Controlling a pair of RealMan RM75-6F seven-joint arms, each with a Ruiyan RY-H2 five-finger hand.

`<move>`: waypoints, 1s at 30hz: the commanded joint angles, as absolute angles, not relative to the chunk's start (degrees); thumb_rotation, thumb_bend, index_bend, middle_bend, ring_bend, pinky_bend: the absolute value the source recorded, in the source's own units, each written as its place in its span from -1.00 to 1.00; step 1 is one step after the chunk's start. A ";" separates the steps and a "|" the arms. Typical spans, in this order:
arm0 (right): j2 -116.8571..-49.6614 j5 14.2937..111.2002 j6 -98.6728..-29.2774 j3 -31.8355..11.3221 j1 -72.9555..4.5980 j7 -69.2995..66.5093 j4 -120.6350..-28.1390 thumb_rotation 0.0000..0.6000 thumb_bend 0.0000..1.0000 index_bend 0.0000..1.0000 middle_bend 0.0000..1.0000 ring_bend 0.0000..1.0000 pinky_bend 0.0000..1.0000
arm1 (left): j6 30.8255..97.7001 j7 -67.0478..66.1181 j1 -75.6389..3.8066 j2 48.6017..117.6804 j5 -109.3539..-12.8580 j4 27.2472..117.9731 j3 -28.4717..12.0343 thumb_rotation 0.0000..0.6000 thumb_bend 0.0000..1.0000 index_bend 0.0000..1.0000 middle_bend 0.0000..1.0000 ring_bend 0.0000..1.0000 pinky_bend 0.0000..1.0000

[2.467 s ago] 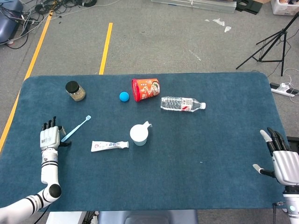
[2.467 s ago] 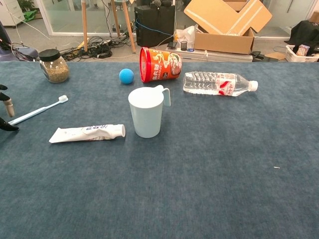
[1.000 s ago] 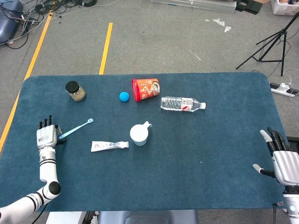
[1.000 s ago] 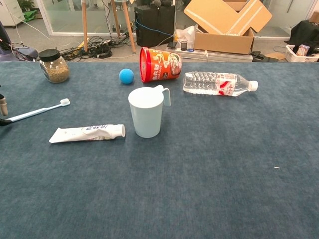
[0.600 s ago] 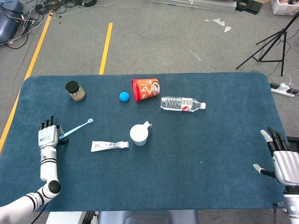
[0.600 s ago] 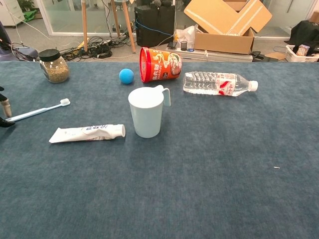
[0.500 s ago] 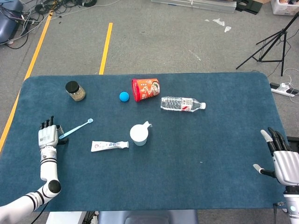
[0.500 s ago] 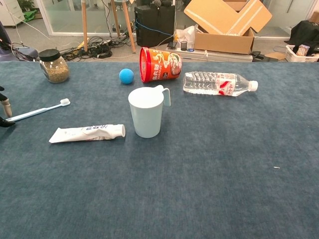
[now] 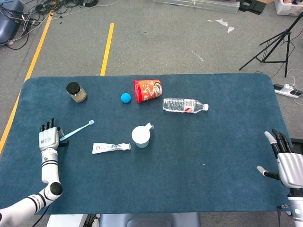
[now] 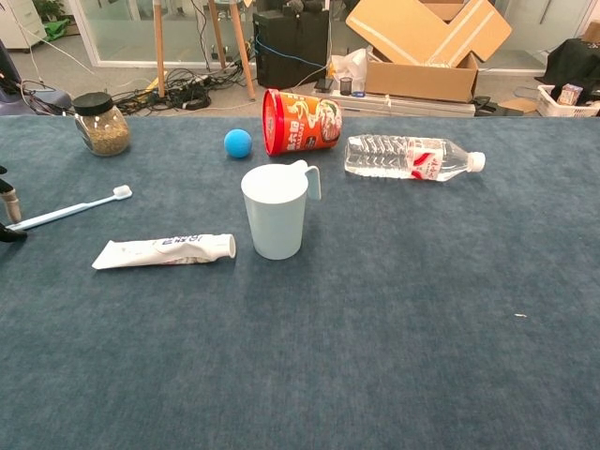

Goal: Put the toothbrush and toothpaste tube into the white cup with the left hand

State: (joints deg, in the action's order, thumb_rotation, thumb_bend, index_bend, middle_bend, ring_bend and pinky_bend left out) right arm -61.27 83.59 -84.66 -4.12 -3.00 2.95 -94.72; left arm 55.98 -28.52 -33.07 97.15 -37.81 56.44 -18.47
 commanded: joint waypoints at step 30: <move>-61.22 83.42 -84.62 -4.21 -2.99 2.89 -94.72 1.00 -1.00 -1.00 -1.00 -1.00 -0.27 | 55.91 -29.08 -32.99 98.46 -38.15 54.46 -18.28 1.00 -0.28 0.08 -1.00 -1.00 -0.94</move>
